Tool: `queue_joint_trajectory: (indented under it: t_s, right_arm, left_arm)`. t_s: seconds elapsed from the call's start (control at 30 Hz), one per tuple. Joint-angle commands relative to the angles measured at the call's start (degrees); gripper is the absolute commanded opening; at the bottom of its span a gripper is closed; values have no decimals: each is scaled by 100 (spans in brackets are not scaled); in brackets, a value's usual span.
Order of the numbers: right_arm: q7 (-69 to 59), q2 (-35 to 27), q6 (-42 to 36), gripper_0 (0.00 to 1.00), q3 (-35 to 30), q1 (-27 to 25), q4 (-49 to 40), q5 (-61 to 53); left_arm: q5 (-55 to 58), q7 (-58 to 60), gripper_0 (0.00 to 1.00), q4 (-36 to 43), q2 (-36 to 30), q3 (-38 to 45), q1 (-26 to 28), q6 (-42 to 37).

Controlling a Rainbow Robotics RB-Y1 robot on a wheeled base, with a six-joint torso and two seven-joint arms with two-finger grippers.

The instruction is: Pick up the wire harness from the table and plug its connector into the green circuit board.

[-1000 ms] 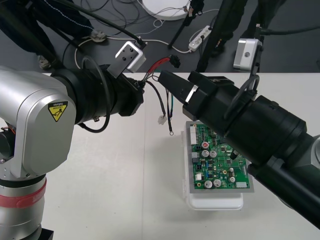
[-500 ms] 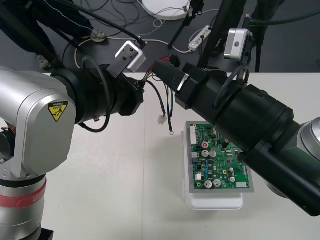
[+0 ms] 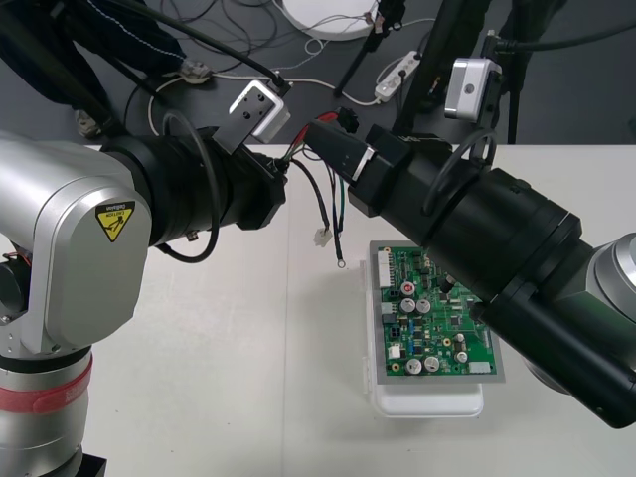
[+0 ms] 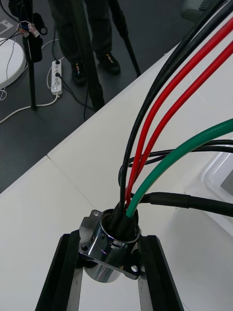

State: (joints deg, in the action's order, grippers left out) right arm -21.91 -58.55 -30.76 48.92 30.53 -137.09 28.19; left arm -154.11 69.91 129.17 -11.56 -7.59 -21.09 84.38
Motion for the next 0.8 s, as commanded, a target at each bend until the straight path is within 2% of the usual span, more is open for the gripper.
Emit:
queue_joint_trajectory:
  t_s: [0.03, 0.8]
  right_arm:
    - [249, 72, -71, 100, 65, 207, -10, -33]
    - [328, 98, -159, 100, 4, 251, -2, 178]
  left_arm:
    - [-32, 76, 1, 65, 145, 91, -220, -352]
    - [12, 84, 0, 65, 145, 91, -194, -352]
